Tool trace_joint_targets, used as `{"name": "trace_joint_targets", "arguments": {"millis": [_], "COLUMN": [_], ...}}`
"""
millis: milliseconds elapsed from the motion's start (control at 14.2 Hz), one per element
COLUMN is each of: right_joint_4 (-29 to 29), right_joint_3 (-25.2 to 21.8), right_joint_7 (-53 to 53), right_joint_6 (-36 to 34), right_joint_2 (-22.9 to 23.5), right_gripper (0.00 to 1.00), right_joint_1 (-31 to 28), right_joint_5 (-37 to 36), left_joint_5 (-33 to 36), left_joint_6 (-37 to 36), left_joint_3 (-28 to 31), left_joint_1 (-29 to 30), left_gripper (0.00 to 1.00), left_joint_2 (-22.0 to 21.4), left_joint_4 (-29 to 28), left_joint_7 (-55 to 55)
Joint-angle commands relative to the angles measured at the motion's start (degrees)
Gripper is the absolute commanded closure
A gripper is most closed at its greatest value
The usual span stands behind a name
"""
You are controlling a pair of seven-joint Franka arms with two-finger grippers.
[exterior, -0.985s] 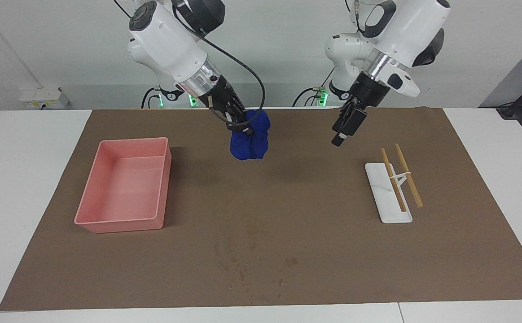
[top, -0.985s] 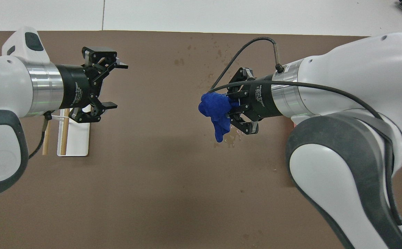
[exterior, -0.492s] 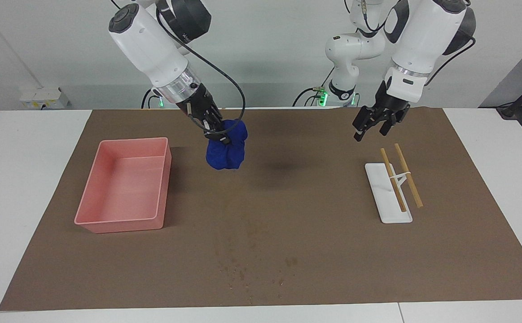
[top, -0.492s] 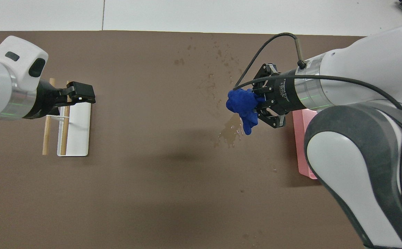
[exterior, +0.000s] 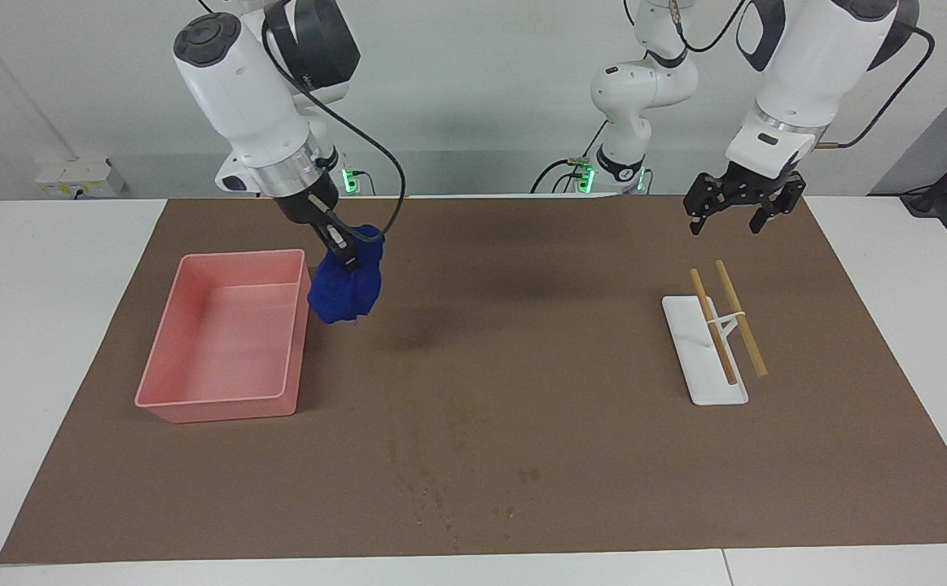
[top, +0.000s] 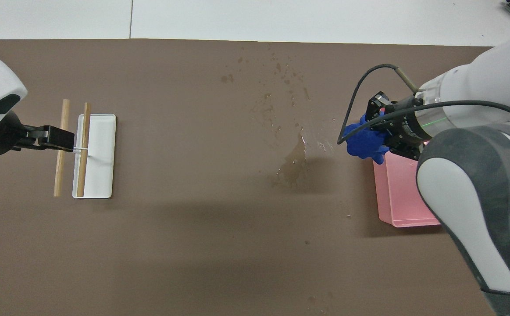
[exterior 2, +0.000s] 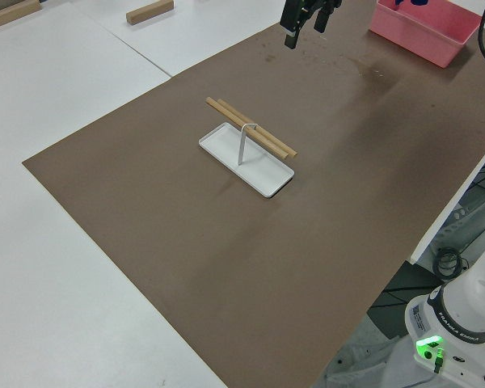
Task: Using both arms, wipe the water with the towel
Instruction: 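Carry the towel over the pink bin while the left gripper retracts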
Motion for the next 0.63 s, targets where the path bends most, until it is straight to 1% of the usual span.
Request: {"name": "trace_joint_targets", "arguments": {"millis": [0, 141, 211, 281, 352, 422, 492, 563], "right_joint_4": [-11.06, -17.84, -20.4, -21.46, -22.0, -22.0, -20.09, -17.02], "right_joint_3": [0.47, 0.47, 0.47, 0.47, 0.47, 0.56, 1.08, 1.09], "right_joint_7": [-14.97, -26.49, -30.72, -33.11, -33.83, -33.67, -32.54, -28.96], "right_joint_6": [5.95, 12.19, 15.1, 16.17, 16.44, 17.23, 16.45, 14.97], "right_joint_2": [-5.71, -7.83, -8.1, -7.75, -7.05, -6.35, -5.91, -4.77], "right_gripper": [1.0, 1.0, 1.0, 1.0, 1.0, 1.0, 1.0, 1.0], "right_joint_1": [-5.42, -9.64, -11.4, -12.9, -13.17, -12.48, -10.56, -6.71], "right_joint_5": [-3.15, -3.85, -4.03, -4.12, -4.12, -4.12, -4.9, -6.91], "left_joint_5": [0.89, 0.63, 0.63, 0.63, 0.63, 0.63, 0.1, -2.6], "left_joint_6": [-4.92, -4.22, -4.3, -4.3, -4.3, -4.3, -4.3, -4.3], "left_joint_3": [5.19, 4.58, 4.32, 4.23, 4.23, 3.97, 3.18, 3.17], "left_joint_1": [-4.42, -2.84, -2.4, -2.22, -2.13, -0.83, 0.06, 0.85], "left_gripper": [0.0, 0.0, 0.0, 0.0, 0.0, 0.0, 0.0, 0.0], "left_joint_2": [1.65, 1.04, 0.86, 0.77, 0.68, 0.6, 0.77, 0.77], "left_joint_4": [4.14, 2.64, 2.37, 2.2, 2.11, 2.11, 2.37, 2.72], "left_joint_7": [3.85, 3.96, 3.78, 3.7, 3.87, 3.7, 3.69, 3.61]}}
